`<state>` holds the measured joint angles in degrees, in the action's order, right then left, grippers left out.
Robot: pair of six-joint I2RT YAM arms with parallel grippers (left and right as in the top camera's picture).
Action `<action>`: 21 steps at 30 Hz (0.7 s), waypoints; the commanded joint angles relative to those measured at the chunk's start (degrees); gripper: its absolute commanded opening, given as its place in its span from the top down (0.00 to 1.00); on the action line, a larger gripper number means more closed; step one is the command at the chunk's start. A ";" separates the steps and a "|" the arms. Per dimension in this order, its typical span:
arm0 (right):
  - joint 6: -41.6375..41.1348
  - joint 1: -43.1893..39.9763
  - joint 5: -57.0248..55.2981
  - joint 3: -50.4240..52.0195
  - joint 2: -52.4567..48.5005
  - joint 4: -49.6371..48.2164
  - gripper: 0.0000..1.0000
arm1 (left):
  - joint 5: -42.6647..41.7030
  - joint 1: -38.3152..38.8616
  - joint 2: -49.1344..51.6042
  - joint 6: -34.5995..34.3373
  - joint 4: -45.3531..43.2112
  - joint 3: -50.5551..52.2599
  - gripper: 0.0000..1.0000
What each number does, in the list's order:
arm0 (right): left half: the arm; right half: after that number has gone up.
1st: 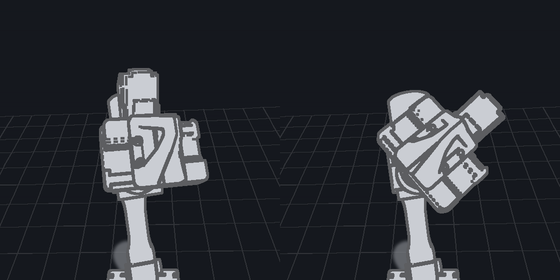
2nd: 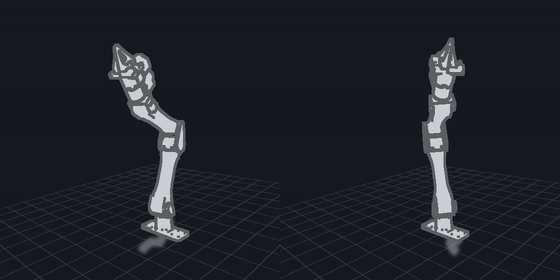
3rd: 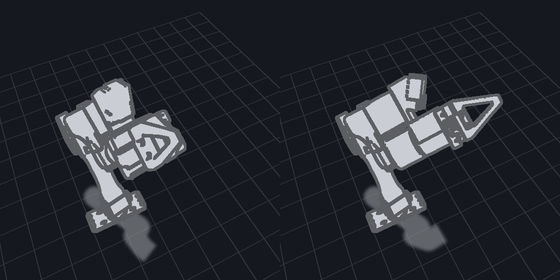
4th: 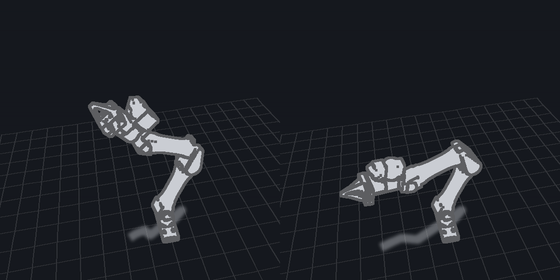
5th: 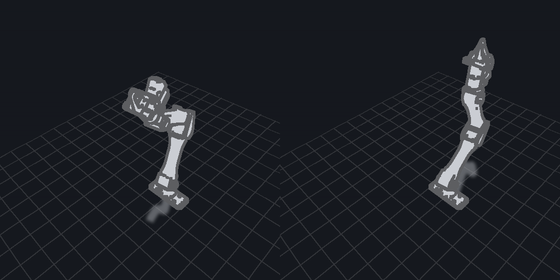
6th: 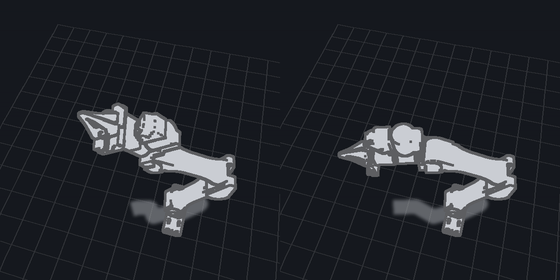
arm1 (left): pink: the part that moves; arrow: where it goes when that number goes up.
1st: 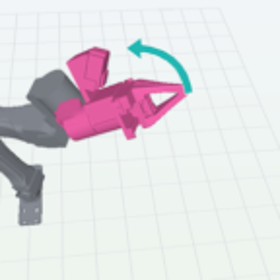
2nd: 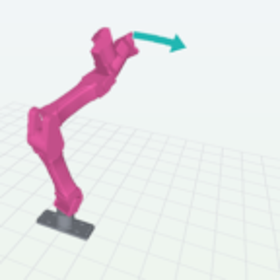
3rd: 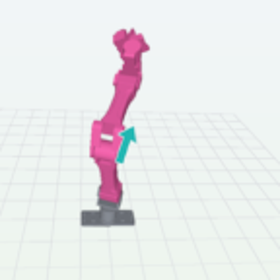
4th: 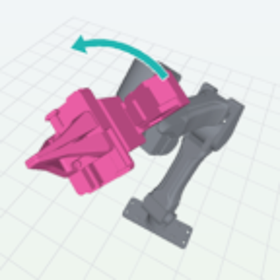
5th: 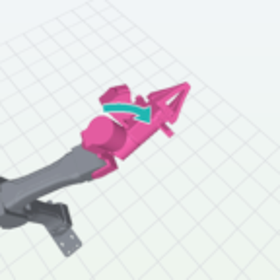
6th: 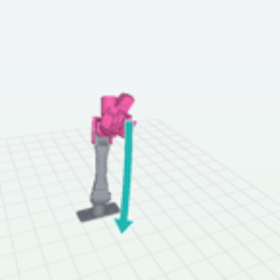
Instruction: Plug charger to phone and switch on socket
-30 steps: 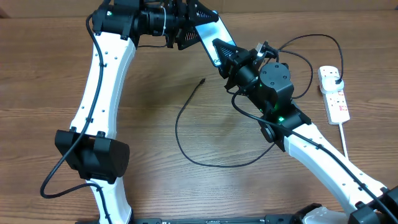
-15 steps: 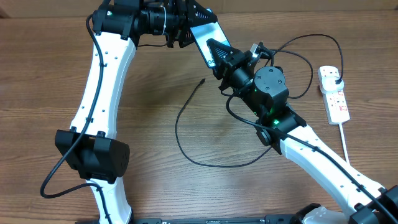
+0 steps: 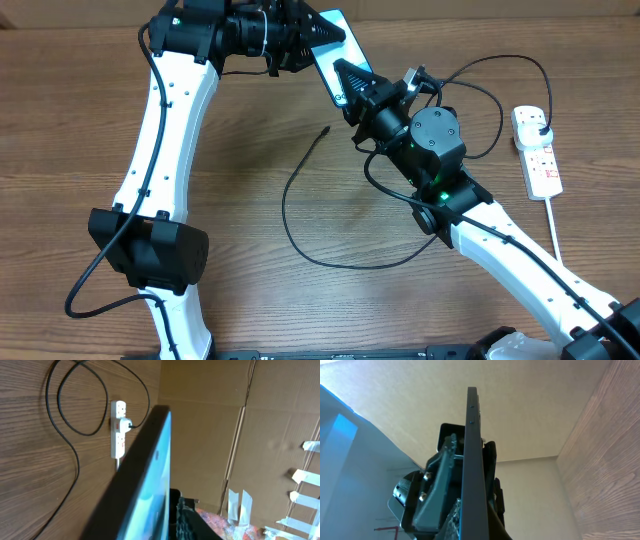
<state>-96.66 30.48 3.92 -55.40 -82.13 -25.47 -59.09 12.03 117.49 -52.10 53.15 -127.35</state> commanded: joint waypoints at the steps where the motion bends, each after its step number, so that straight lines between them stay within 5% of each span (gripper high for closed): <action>1: 0.24 1.03 2.62 -1.25 0.46 0.28 0.96 | -1.40 1.29 -0.92 0.61 -0.72 -1.01 0.80; 11: 0.24 1.03 2.78 -1.25 0.46 0.28 0.96 | -1.33 1.29 -0.92 -0.87 -0.72 -1.01 0.96; 21: 0.24 1.01 2.75 -1.25 0.46 0.28 0.62 | 1.53 1.20 -0.92 -0.59 -0.70 -1.01 0.96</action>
<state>-97.49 30.81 5.15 -55.59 -82.02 -24.84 -57.36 12.53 117.49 -53.01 52.73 -127.35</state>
